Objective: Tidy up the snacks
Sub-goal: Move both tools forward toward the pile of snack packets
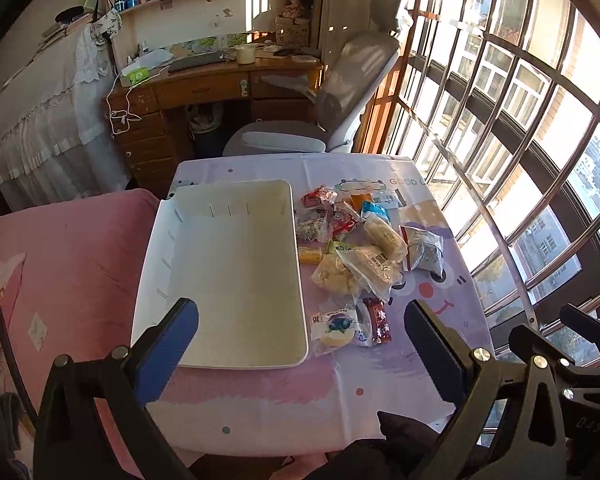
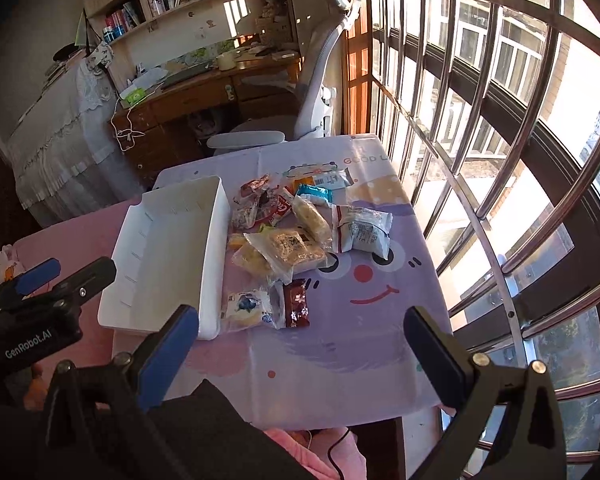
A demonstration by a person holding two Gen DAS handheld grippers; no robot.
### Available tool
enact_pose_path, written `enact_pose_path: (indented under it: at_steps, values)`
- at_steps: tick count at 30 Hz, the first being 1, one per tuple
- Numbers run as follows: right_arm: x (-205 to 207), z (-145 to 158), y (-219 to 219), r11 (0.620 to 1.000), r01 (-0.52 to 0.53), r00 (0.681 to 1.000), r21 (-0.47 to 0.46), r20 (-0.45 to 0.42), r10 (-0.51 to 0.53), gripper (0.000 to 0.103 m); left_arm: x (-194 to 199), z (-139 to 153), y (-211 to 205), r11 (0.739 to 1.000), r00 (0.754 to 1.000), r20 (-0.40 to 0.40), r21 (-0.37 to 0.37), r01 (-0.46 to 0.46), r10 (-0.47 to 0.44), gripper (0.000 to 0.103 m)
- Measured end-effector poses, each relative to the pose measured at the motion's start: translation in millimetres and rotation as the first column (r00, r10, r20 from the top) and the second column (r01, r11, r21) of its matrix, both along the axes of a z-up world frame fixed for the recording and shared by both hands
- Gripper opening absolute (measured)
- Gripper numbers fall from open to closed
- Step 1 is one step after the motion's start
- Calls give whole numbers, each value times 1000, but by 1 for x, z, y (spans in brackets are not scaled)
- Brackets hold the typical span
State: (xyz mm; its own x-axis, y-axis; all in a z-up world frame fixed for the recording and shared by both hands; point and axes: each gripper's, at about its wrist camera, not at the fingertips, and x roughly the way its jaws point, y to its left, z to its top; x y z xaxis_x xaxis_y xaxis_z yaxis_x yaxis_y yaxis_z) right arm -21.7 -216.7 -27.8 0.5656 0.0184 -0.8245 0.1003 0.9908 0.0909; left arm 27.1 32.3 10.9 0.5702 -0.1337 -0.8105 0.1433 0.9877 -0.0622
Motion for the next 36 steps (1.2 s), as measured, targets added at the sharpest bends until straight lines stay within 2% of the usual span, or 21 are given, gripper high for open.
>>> enact_pose_path:
  at_steps: [8, 14, 19, 28, 36]
  values:
    - [-3, -7, -6, 996, 89, 996, -12, 10, -89, 103, 15, -12, -1, 997, 997, -40, -39, 69, -71, 102]
    - [-3, -9, -14, 993, 108, 993, -53, 60, -105, 103, 29, -23, -6, 992, 990, -90, -70, 104, -110, 102]
    - [4, -17, -23, 991, 116, 993, -61, 46, -113, 102, 41, -33, -11, 990, 983, -142, -92, 108, -120, 102]
    - [26, -38, -44, 994, 96, 995, -43, 8, -96, 102, 66, -61, -37, 990, 958, -259, -100, 100, -123, 102]
    - [67, -61, -67, 999, 34, 999, -7, -30, -34, 100, 98, -89, -68, 992, 934, -345, -110, 60, -95, 102]
